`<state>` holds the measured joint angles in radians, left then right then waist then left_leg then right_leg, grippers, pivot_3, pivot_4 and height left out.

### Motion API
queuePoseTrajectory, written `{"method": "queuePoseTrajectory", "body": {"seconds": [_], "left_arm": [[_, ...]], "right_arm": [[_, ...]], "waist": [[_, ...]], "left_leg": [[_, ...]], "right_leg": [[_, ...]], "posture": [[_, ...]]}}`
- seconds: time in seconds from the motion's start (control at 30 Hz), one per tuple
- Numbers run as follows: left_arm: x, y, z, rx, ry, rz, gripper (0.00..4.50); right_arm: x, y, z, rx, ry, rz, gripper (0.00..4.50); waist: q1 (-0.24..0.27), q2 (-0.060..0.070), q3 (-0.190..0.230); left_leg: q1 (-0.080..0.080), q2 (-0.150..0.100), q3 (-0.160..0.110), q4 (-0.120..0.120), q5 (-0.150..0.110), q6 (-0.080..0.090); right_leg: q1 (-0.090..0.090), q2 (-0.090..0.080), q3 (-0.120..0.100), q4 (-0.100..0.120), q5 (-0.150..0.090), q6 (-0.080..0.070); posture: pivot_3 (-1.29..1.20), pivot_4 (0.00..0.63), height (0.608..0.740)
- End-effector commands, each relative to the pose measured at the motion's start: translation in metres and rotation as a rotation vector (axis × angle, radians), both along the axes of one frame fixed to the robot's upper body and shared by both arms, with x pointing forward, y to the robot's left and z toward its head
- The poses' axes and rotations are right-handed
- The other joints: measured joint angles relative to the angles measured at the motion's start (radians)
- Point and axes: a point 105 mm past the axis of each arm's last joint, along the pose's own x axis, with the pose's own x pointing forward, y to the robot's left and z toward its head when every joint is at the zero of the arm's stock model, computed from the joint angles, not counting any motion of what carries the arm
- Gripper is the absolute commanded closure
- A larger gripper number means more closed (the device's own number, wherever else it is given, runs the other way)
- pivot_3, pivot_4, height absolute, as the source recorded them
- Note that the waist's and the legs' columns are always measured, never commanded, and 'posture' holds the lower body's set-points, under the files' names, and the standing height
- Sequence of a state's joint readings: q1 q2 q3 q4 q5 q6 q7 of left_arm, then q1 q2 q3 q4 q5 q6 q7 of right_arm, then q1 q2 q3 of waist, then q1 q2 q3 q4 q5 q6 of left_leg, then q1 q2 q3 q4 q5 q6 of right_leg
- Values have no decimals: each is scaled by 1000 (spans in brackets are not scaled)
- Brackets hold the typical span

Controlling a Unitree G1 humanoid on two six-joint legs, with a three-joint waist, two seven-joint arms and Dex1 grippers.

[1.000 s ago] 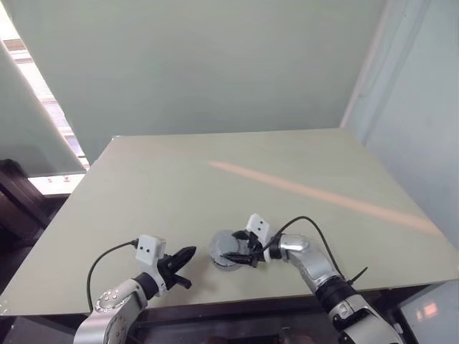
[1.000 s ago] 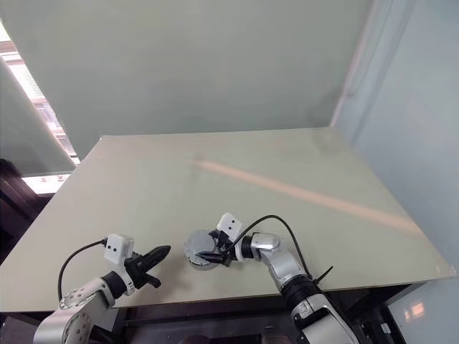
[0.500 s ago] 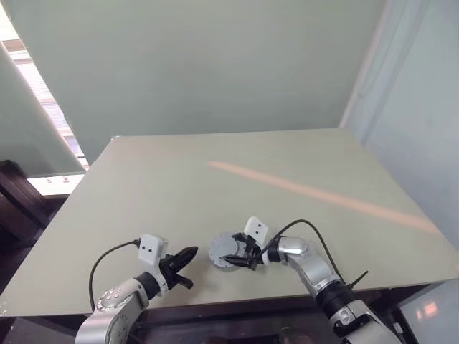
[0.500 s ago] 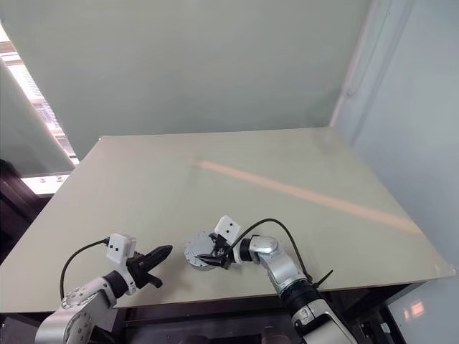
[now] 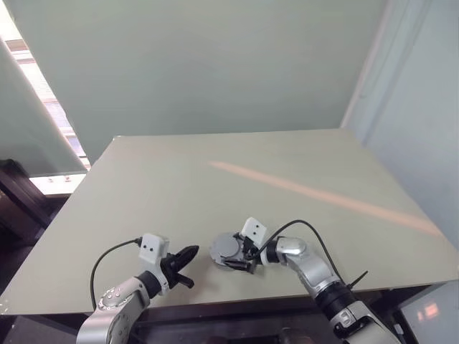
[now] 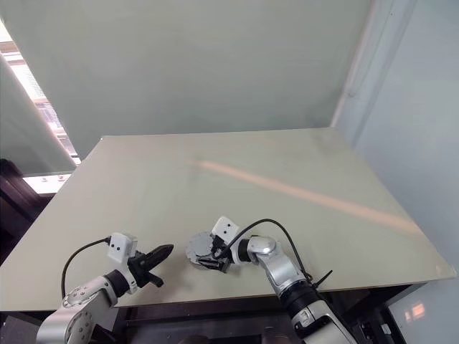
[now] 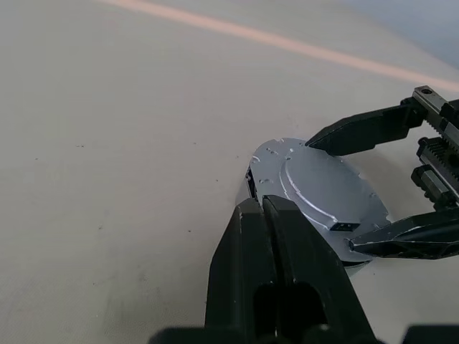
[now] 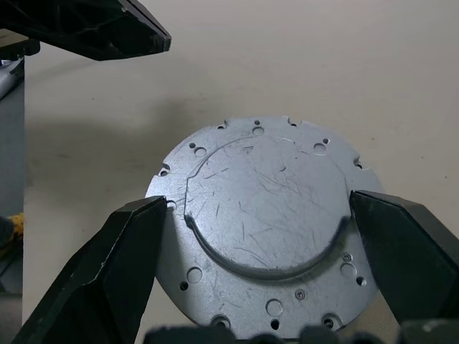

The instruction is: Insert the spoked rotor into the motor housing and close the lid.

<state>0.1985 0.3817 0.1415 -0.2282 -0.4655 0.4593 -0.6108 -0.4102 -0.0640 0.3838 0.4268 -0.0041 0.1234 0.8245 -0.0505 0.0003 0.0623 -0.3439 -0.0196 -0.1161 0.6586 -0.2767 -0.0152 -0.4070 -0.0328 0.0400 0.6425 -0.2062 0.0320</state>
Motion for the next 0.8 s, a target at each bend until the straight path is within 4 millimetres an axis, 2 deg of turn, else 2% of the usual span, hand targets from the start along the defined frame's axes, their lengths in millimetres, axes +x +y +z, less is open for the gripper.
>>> {"method": "queuePoseTrajectory", "body": {"seconds": [0.03,0.27,0.37,0.43,0.8], "left_arm": [[5,0,11,13,-52,-7,4500],[5,0,11,15,-51,-9,4500],[5,1,11,17,-49,-9,4500],[5,1,10,18,-48,-9,4500],[6,1,10,19,-43,-14,4500]], "right_arm": [[3,5,11,10,-53,7,22],[5,7,8,-8,-47,-16,22],[6,8,8,-14,-41,-26,604],[7,9,9,-13,-33,-29,1228],[6,9,8,-112,-25,15,1279]], "waist": [[0,0,0],[0,0,0],[0,0,0],[0,0,0],[0,0,0]], "left_leg": [[0,0,0,0,0,0],[0,0,0,0,0,0],[0,0,0,0,0,0],[0,0,0,0,0,0],[0,0,0,0,0,0]], "right_leg": [[0,0,0,0,0,0],[0,0,0,0,0,0],[0,0,0,0,0,0],[0,0,0,0,0,0],[0,0,0,0,0,0]], "posture": [[0,0,740],[0,0,740],[0,0,740],[0,0,740],[0,0,740]]}}
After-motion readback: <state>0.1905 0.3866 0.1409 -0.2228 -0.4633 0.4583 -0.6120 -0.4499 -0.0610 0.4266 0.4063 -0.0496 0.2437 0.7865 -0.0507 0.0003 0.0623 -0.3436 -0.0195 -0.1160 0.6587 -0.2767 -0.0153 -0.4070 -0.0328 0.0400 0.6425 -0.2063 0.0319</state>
